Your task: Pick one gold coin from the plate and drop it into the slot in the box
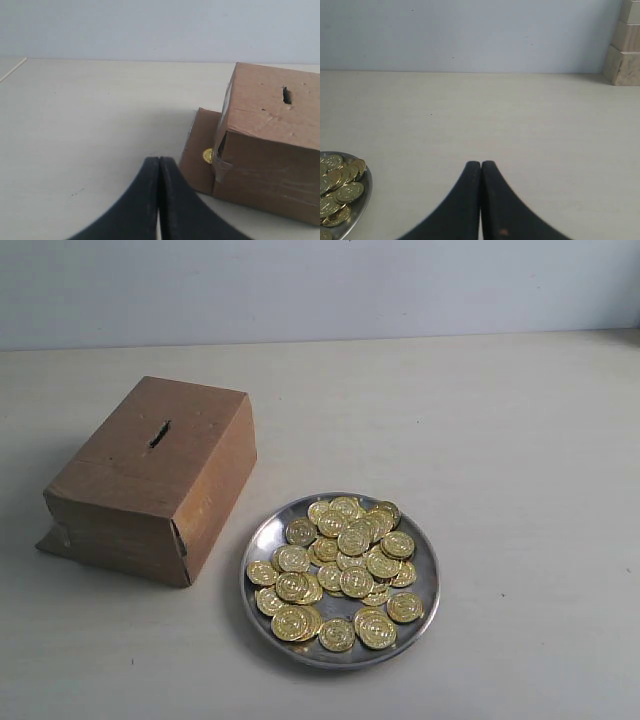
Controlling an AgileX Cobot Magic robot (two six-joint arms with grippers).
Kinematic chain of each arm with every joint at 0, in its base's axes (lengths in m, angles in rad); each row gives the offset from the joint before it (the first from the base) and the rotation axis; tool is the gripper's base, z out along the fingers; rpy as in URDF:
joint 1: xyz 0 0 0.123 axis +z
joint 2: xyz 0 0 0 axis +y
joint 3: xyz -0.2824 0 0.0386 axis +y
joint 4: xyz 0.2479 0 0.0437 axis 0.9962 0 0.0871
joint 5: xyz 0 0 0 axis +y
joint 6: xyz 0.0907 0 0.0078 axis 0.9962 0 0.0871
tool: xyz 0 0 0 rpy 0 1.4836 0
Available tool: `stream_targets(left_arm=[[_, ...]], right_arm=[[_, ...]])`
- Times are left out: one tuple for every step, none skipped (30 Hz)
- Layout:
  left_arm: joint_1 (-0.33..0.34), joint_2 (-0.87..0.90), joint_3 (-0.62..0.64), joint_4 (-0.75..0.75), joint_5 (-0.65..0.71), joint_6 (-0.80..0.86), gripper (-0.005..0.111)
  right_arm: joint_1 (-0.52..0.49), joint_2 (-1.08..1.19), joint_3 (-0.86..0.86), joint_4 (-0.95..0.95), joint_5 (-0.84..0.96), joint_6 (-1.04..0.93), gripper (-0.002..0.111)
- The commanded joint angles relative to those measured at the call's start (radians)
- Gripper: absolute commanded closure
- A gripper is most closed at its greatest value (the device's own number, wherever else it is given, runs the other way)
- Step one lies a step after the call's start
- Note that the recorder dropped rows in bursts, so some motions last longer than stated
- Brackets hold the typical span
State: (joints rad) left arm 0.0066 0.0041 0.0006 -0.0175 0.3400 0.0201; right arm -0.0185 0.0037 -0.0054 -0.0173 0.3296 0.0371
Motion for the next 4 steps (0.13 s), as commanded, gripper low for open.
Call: stream_targets(left_arm=[[-0.006,-0.004,-0.001,-0.008,-0.013,-0.004,0.107],[-0.006,-0.004,-0.001,-0.008,-0.013,-0.004,0.107],[-0.006,-0.004,-0.001,-0.008,-0.013,-0.004,0.107],[-0.006,-0.004,-0.001,-0.008,-0.013,-0.004,0.107]], right_arm=[[-0.005,-0.004,0.005,0.001,-0.005,0.000,0.108],[-0.005,-0.004,0.005,0.001,-0.005,0.000,0.108],[-0.005,-0.004,0.005,0.001,-0.005,0.000,0.108],[-0.005,-0.004,0.005,0.001,-0.005,0.000,0.108]])
